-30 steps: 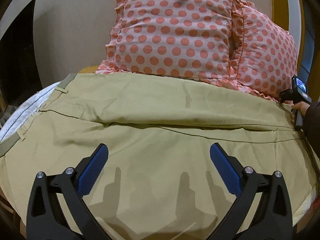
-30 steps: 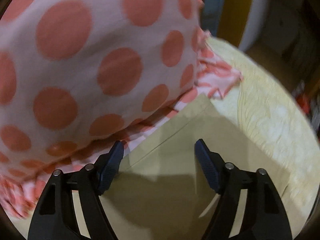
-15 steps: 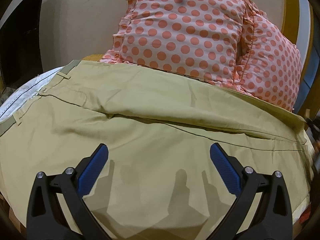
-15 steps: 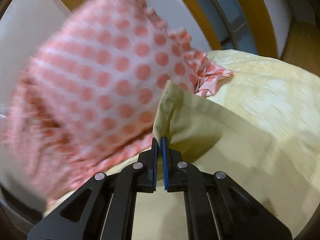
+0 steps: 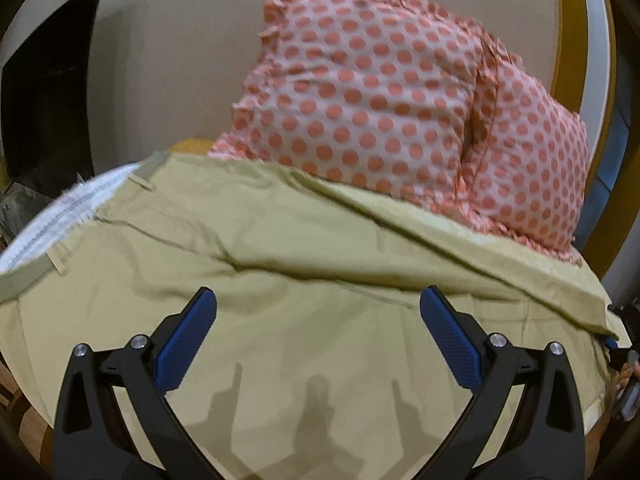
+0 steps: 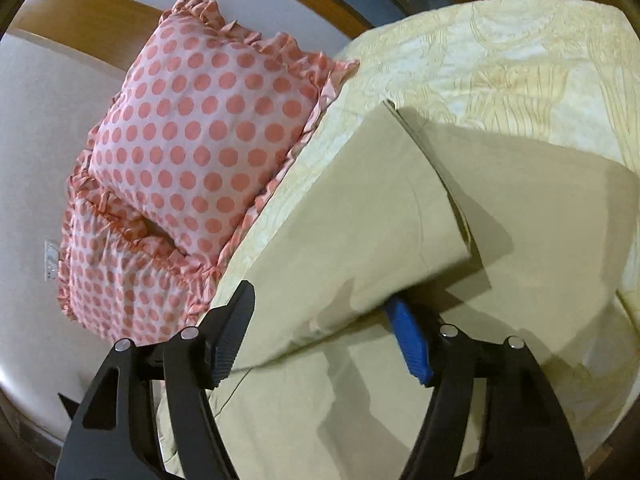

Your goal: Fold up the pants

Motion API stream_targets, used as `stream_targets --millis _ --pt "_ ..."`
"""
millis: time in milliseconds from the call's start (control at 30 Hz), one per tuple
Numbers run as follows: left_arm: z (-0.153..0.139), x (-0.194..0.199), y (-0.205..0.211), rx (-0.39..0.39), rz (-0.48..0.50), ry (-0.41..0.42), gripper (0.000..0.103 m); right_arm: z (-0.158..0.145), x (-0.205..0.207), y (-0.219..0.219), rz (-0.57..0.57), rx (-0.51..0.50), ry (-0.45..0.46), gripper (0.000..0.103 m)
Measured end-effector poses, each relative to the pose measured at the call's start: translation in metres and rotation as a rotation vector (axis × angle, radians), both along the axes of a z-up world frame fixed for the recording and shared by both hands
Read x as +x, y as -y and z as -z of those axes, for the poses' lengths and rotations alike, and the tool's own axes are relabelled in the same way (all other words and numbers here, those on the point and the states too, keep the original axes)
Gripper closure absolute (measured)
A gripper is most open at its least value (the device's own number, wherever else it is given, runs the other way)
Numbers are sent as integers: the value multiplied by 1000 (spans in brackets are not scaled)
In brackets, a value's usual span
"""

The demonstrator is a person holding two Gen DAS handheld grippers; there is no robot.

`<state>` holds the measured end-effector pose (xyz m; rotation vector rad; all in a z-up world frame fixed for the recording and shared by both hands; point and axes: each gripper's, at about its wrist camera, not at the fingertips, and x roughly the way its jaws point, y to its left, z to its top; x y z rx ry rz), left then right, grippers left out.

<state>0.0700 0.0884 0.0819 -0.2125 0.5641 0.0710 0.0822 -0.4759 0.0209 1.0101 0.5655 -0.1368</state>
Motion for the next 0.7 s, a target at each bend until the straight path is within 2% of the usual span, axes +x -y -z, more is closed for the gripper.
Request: stream_targets --millis 100,133,200,333,400,567,600,633,667,700 --pt "-12 12 -21 -83 40 24 2 11 21 6 -9 -22 6 101" --pt "-14 17 -26 -108 43 22 2 17 24 12 -12 -1 5 101" --pt "-18 35 -44 -187 27 -5 2 14 6 21 -9 63 127 102" --pt "-12 88 -70 -317 -14 -74 2 -14 -33 20 -1 -36 250 102" --pt "-4 118 -73 -323 -23 -136 4 -19 -42 20 -9 -39 270 102" --pt "21 196 -80 -260 -126 -278 23 -20 -43 19 -27 -55 287 102" --pt "26 204 -82 -258 -142 -300 36 -21 -42 20 -29 -52 290 102" --pt "36 216 -87 -283 -153 -338 58 -20 -40 21 -32 -50 292 102" --pt "45 225 -93 -330 -136 -363 75 -21 -38 22 -35 -51 293 102" --pt "52 229 -100 -387 -117 -374 97 -21 -37 22 -35 -57 291 102"
